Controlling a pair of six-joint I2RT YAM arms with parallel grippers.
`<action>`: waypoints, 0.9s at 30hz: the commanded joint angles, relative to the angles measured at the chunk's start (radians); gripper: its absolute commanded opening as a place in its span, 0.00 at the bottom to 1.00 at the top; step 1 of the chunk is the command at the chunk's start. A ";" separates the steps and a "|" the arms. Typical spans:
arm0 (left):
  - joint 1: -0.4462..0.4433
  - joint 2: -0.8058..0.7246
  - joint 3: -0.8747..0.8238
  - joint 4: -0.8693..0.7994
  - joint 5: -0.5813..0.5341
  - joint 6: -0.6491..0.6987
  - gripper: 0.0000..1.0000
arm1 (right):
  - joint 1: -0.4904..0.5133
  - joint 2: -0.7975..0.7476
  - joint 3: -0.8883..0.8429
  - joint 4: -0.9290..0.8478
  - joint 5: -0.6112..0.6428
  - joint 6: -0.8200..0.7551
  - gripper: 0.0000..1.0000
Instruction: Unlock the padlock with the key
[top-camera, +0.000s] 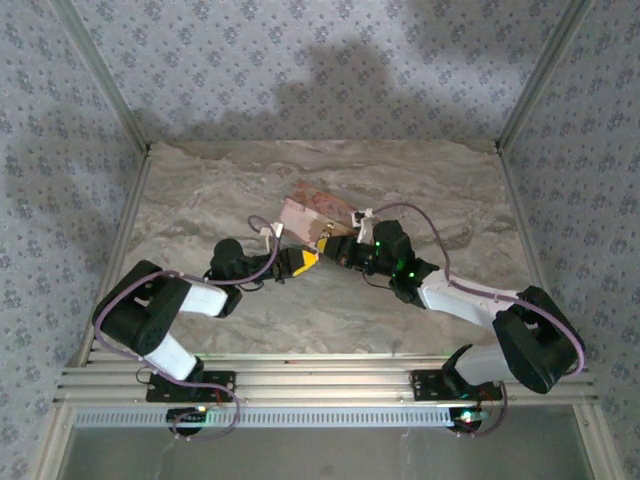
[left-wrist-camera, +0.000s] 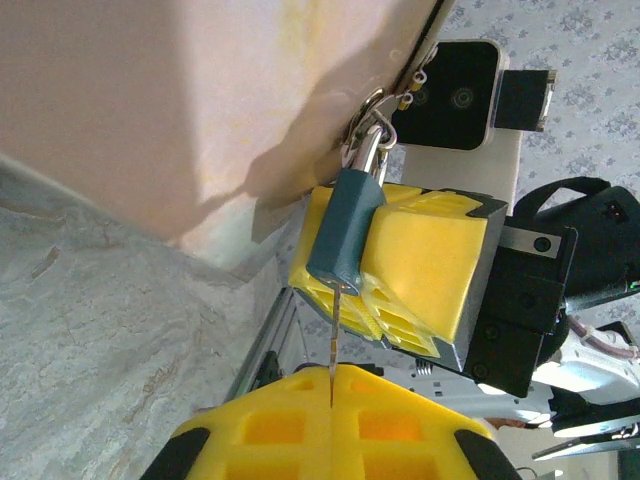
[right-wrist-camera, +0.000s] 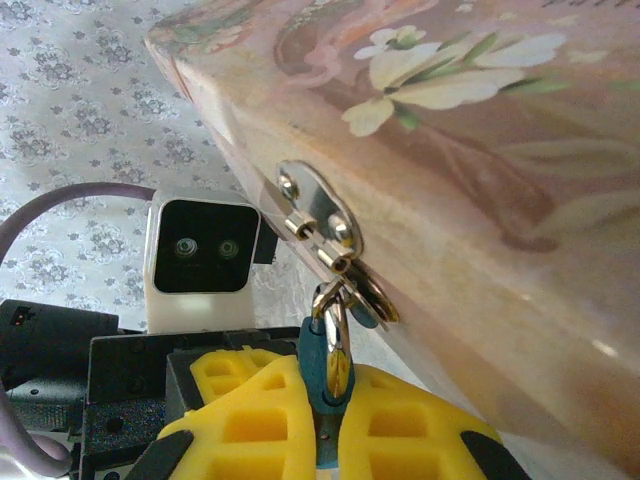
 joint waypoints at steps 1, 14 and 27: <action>0.007 -0.022 0.090 0.084 -0.041 0.015 0.00 | 0.079 -0.027 0.037 0.084 -0.287 -0.037 0.00; 0.053 -0.040 0.091 0.007 -0.021 0.071 0.00 | 0.086 -0.062 0.076 -0.038 -0.347 -0.110 0.00; 0.040 -0.039 0.117 0.025 -0.053 0.057 0.00 | 0.105 -0.007 0.097 -0.064 -0.309 -0.134 0.00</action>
